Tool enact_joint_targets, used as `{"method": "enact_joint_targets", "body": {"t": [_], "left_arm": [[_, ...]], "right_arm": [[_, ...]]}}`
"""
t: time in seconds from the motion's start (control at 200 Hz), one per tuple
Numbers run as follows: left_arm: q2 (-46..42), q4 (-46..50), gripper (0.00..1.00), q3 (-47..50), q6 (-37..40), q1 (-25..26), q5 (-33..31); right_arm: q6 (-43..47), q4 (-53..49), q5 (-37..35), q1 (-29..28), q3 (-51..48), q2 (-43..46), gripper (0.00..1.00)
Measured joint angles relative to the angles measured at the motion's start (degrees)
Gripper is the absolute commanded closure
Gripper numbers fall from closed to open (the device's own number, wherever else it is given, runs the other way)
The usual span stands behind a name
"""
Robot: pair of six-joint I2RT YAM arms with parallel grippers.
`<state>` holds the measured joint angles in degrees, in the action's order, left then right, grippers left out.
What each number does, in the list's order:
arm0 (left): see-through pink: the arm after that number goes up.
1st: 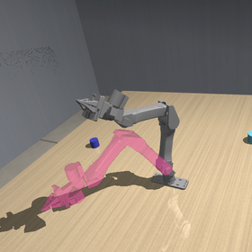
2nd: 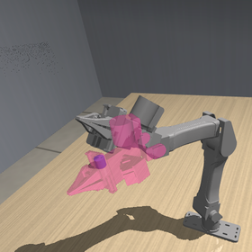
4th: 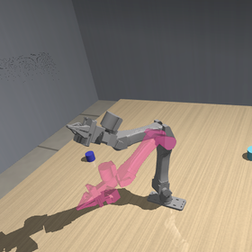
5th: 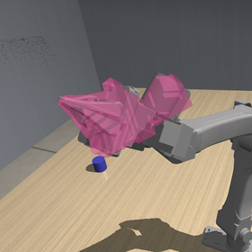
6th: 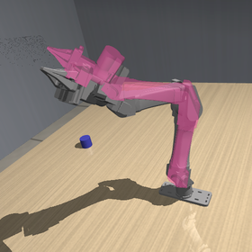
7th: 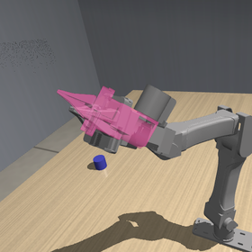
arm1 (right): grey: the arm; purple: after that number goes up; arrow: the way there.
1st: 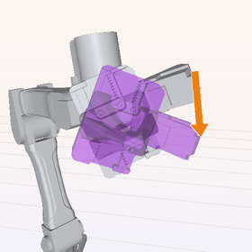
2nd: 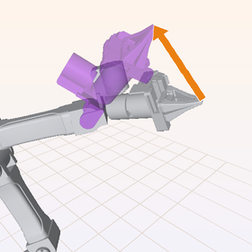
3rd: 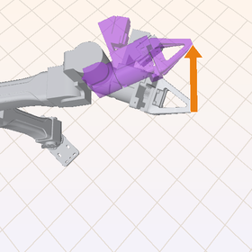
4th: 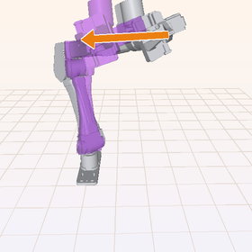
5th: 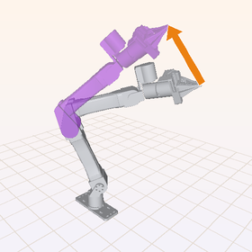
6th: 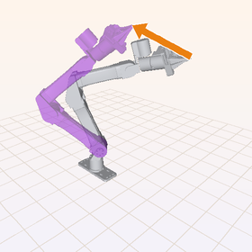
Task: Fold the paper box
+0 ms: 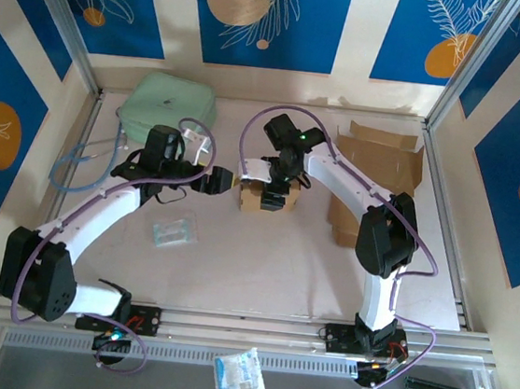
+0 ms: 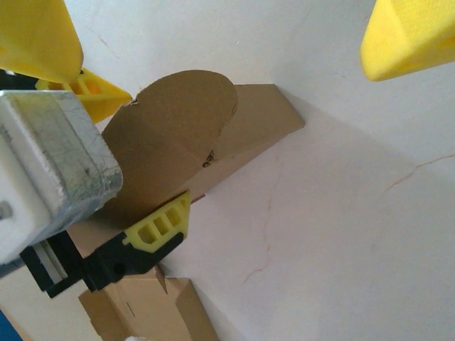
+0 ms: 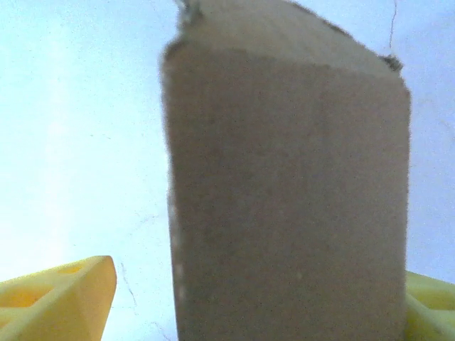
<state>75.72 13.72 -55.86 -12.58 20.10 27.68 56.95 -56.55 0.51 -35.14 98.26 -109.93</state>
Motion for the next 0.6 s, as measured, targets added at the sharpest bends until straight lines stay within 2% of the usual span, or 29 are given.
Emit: {"method": "enact_joint_targets", "body": {"t": [0.1,0.385,0.5,0.6], "left_arm": [[0.02,0.17,0.01,0.00,2.91,0.22,0.37],[0.63,0.39,0.01,0.00,11.30,3.15,-1.75],[2.25,-0.02,0.05,-0.07,13.73,5.25,-2.71],[4.13,-0.61,0.10,-0.48,15.78,7.98,-5.29]], "right_arm": [[0.00,-0.37,1.27,0.37,0.39,0.39,0.13],[-0.50,-0.79,5.51,2.05,2.29,1.81,0.13],[-1.20,-0.72,6.64,2.75,3.30,1.84,0.16],[-2.05,-0.63,7.10,3.26,3.54,1.84,0.24]]}}
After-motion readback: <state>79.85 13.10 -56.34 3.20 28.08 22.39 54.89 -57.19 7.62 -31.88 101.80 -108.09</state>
